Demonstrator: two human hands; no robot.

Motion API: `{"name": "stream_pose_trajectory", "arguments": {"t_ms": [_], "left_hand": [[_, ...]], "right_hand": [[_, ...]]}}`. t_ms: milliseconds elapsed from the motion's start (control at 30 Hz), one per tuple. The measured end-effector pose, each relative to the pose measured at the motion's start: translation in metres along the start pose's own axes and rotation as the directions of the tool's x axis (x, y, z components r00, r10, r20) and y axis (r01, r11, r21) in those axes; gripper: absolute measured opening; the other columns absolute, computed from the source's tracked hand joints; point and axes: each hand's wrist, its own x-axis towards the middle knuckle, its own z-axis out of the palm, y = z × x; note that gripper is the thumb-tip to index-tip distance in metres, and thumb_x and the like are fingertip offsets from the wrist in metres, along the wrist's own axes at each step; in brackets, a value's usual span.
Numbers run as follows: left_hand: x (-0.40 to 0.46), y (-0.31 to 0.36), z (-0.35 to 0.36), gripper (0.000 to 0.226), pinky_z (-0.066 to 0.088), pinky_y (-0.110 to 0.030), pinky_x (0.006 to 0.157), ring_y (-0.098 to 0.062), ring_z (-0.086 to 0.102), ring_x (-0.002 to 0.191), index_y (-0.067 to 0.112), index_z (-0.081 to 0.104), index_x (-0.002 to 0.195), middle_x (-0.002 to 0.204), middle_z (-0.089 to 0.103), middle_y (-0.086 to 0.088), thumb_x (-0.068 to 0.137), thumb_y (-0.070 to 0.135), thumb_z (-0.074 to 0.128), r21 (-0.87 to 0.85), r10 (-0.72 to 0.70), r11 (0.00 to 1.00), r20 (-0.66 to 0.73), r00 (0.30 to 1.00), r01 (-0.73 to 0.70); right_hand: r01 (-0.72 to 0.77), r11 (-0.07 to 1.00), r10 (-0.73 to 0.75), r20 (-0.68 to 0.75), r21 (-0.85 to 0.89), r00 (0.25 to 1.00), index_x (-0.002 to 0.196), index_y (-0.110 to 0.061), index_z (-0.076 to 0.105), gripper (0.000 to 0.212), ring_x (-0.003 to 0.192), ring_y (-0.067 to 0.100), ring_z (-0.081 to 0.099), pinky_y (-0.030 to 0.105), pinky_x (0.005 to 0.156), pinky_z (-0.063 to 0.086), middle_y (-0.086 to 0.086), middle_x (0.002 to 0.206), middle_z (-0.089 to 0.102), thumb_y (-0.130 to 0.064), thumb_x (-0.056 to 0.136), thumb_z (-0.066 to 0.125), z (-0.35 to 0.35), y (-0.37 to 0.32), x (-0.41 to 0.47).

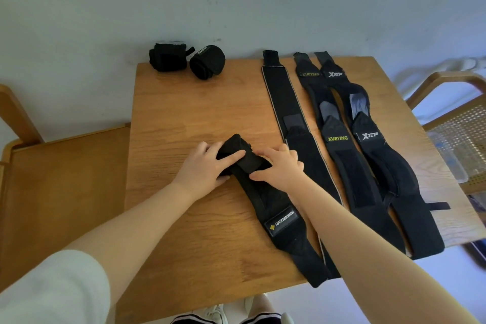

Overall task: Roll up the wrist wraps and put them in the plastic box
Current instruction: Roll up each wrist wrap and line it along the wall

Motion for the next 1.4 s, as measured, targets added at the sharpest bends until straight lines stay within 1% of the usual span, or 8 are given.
{"name": "stream_pose_trajectory", "arguments": {"t_ms": [200, 500, 667, 900, 1000, 1200, 1300, 1400], "left_hand": [[-0.006, 0.020, -0.018, 0.073, 0.044, -0.032, 0.079, -0.029, 0.043, 0.108, 0.035, 0.021, 0.149, 0.127, 0.040, -0.015, 0.088, 0.039, 0.061, 0.100, -0.037, 0.995, 0.188, 0.982, 0.018], [-0.005, 0.032, -0.029, 0.058, 0.044, -0.032, 0.091, -0.028, 0.035, 0.121, 0.040, 0.019, 0.148, 0.138, 0.027, -0.010, 0.095, 0.049, 0.043, 0.002, -0.042, 0.999, 0.222, 0.974, 0.043], [0.003, 0.030, -0.029, 0.083, 0.044, -0.032, 0.095, -0.026, 0.037, 0.122, 0.025, 0.010, 0.151, 0.140, 0.031, -0.006, 0.088, 0.050, 0.057, -0.102, -0.199, 0.967, 0.270, 0.942, 0.234], [0.001, 0.027, -0.031, 0.084, 0.036, -0.034, 0.106, -0.027, 0.032, 0.129, 0.023, 0.010, 0.152, 0.143, 0.029, -0.007, 0.088, 0.049, 0.057, -0.131, -0.197, 0.959, 0.328, 0.924, 0.251], [-0.001, 0.029, -0.030, 0.084, 0.035, -0.034, 0.106, -0.028, 0.029, 0.131, 0.021, 0.009, 0.152, 0.143, 0.028, -0.008, 0.088, 0.047, 0.058, -0.116, -0.184, 0.966, 0.315, 0.931, 0.230], [0.001, 0.030, -0.032, 0.084, 0.037, -0.033, 0.104, -0.027, 0.029, 0.129, 0.019, 0.008, 0.152, 0.141, 0.028, -0.008, 0.089, 0.044, 0.058, -0.113, -0.161, 0.971, 0.331, 0.930, 0.209], [0.001, 0.028, -0.033, 0.083, 0.035, -0.033, 0.105, -0.026, 0.028, 0.129, 0.019, 0.008, 0.152, 0.142, 0.028, -0.008, 0.090, 0.042, 0.058, -0.129, -0.165, 0.967, 0.346, 0.924, 0.221], [0.000, 0.030, -0.033, 0.083, 0.036, -0.034, 0.103, -0.028, 0.030, 0.128, 0.017, 0.008, 0.152, 0.141, 0.029, -0.010, 0.090, 0.040, 0.059, -0.120, -0.183, 0.965, 0.318, 0.930, 0.231]], "right_hand": [[-0.013, 0.996, -0.001, -0.149, -0.091, 0.989, 0.138, -0.027, 0.042, 0.048, 0.121, 0.027, 0.038, 0.039, 0.100, 0.032, 0.006, 0.129, 0.042, -0.043, 0.093, 0.047, 0.023, -0.017, -0.021], [-0.326, 0.801, 0.366, 0.020, 0.503, 0.930, 0.121, -0.014, 0.047, 0.053, 0.073, 0.012, 0.052, 0.024, 0.055, 0.043, -0.001, 0.090, 0.052, -0.033, 0.080, 0.075, 0.043, -0.016, -0.027], [-0.436, 0.541, 0.479, 0.163, 0.720, 0.863, 0.117, -0.016, 0.059, 0.039, 0.096, 0.020, 0.059, 0.031, 0.072, 0.048, 0.005, 0.107, 0.062, -0.022, 0.081, 0.075, 0.051, -0.004, -0.026], [-0.508, 0.597, 0.475, 0.237, 0.621, 0.848, 0.109, -0.011, 0.062, 0.028, 0.083, 0.018, 0.061, 0.027, 0.062, 0.047, 0.008, 0.099, 0.064, -0.027, 0.087, 0.067, 0.044, -0.008, -0.023], [-0.516, 0.559, 0.453, 0.283, 0.649, 0.845, 0.113, -0.008, 0.059, 0.024, 0.104, 0.024, 0.062, 0.032, 0.088, 0.053, 0.012, 0.113, 0.064, -0.019, 0.091, 0.061, 0.042, -0.003, -0.024], [-0.511, 0.203, 0.277, 0.452, 0.835, 0.848, 0.129, 0.001, 0.049, 0.035, 0.126, 0.026, 0.050, 0.040, 0.115, 0.027, 0.017, 0.126, 0.059, -0.011, 0.096, 0.052, 0.031, -0.005, -0.044], [-0.482, 0.361, 0.286, 0.397, 0.798, 0.872, 0.121, -0.008, 0.055, 0.027, 0.117, 0.024, 0.054, 0.040, 0.108, 0.036, 0.011, 0.117, 0.064, -0.019, 0.097, 0.053, 0.028, -0.012, -0.053], [-0.308, 0.678, 0.334, 0.093, 0.667, 0.938, 0.101, -0.017, 0.057, 0.011, 0.083, 0.013, 0.057, 0.027, 0.067, 0.049, 0.000, 0.090, 0.061, -0.026, 0.094, 0.057, 0.029, -0.021, -0.050]]}}
